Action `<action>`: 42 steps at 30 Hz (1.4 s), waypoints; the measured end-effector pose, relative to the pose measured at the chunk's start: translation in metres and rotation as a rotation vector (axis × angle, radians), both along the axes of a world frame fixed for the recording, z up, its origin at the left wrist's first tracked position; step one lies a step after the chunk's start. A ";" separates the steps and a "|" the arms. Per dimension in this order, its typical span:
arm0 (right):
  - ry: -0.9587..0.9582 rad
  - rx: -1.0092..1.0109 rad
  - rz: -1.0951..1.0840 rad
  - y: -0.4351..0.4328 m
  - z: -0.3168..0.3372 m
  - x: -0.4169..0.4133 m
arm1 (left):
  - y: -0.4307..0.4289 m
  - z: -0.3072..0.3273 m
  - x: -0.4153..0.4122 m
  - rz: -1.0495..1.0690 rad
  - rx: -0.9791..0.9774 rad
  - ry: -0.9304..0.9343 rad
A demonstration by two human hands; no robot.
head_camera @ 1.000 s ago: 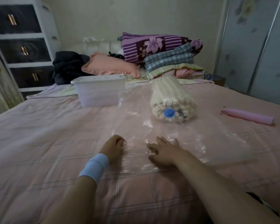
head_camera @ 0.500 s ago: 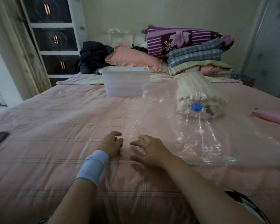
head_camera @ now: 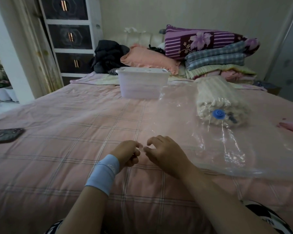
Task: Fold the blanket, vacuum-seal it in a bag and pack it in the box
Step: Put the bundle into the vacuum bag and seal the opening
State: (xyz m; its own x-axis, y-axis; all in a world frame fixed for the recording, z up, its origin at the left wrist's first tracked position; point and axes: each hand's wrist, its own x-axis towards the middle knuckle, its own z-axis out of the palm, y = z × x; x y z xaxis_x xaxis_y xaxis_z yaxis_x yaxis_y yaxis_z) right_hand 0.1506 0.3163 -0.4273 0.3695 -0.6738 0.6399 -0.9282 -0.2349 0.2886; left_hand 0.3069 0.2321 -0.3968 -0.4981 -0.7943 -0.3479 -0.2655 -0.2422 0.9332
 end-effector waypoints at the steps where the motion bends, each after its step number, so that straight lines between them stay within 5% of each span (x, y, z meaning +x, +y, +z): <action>1: 0.015 -0.008 -0.012 0.003 0.000 0.001 | 0.001 0.001 0.001 -0.006 0.024 -0.001; 7: -0.202 0.020 -0.090 0.025 0.004 0.016 | 0.007 0.000 0.005 -0.141 -0.128 -0.078; 9: -0.558 0.124 -0.165 0.032 0.008 0.037 | 0.009 0.004 0.006 -0.145 -0.151 0.039; 12: -1.362 0.578 -0.266 0.035 0.019 0.063 | 0.014 0.007 0.006 -0.166 -0.150 0.176; 14: -1.791 0.670 -0.263 0.031 0.017 0.065 | 0.016 0.006 0.005 -0.181 -0.152 0.201; 21: -2.319 0.233 -0.041 0.016 0.009 0.063 | 0.016 0.006 0.004 -0.140 -0.083 0.200; 31: -2.077 0.269 0.008 0.011 0.016 0.046 | 0.007 0.006 0.018 -0.127 -0.048 0.227; 42: -2.031 0.331 0.035 0.013 0.016 0.049 | 0.012 0.006 0.020 -0.069 -0.025 0.246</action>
